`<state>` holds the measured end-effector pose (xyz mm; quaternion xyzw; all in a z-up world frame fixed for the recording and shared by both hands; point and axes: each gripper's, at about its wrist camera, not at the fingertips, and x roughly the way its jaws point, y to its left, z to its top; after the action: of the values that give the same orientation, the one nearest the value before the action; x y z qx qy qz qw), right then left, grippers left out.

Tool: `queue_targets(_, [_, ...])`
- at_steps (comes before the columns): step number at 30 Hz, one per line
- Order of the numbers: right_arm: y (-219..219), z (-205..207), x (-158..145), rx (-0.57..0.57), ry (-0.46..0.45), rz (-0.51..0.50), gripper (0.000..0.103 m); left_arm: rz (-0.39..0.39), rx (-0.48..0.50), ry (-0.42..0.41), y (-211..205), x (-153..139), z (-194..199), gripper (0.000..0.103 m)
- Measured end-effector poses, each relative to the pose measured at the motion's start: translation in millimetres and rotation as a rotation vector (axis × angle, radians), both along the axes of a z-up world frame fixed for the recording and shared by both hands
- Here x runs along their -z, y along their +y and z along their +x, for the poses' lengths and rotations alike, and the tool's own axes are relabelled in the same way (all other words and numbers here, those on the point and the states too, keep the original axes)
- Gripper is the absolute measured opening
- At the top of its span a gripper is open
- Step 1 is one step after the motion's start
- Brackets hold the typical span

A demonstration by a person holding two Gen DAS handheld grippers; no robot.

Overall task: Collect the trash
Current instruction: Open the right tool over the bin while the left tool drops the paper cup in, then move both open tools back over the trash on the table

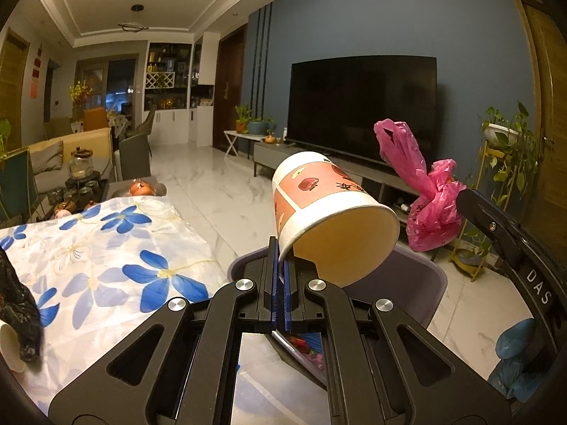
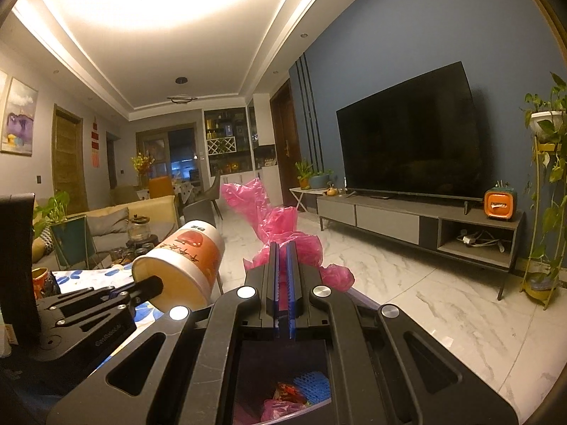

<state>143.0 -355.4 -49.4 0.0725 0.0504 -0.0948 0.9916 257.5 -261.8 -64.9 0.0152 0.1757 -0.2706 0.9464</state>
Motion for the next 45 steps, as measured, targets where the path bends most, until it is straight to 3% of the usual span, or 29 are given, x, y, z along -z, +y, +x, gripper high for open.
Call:
queue_targets(3, [-1.9,2.6,2.1,-0.003,0.007,0.005,0.004,-0.007,0.004,0.012,-2.5,1.6,4.0,0.002])
queue_targets(7, [-3.2,3.5,3.6,0.001,0.013,0.014,0.025,-0.018,0.028,0.038,-7.0,3.8,8.1,0.002])
queue_targets(11, [-2.3,-0.7,2.3,0.016,0.010,0.021,0.030,-0.020,0.055,0.059,-10.6,6.0,13.2,0.002])
queue_targets(13, [-1.7,-4.7,1.5,0.024,0.006,0.024,0.040,-0.019,0.070,0.076,-11.4,8.0,15.1,0.005])
queue_targets(16, [0.3,-11.1,-0.5,0.033,0.002,0.026,0.044,-0.024,0.071,0.094,-8.0,9.7,16.0,0.028])
queue_targets(18, [0.5,-16.1,-1.9,0.035,-0.001,0.031,0.046,-0.037,0.055,0.092,-2.0,9.2,13.3,0.049])
queue_targets(22, [3.2,-23.7,-4.5,0.034,-0.003,0.040,0.052,-0.038,0.013,0.060,14.0,7.4,2.4,0.066])
queue_targets(27, [10.6,-31.3,-5.7,0.013,0.003,0.046,0.062,-0.017,-0.084,0.018,43.5,3.2,-17.3,0.081])
queue_targets(33, [24.0,-38.9,-6.9,-0.018,0.003,0.053,0.075,-0.032,-0.232,0.012,90.2,-0.4,-43.0,0.089])
queue_targets(45, [70.6,-42.8,-8.6,-0.124,0.017,0.045,0.084,-0.003,-0.527,-0.022,193.0,2.7,-89.0,0.091])
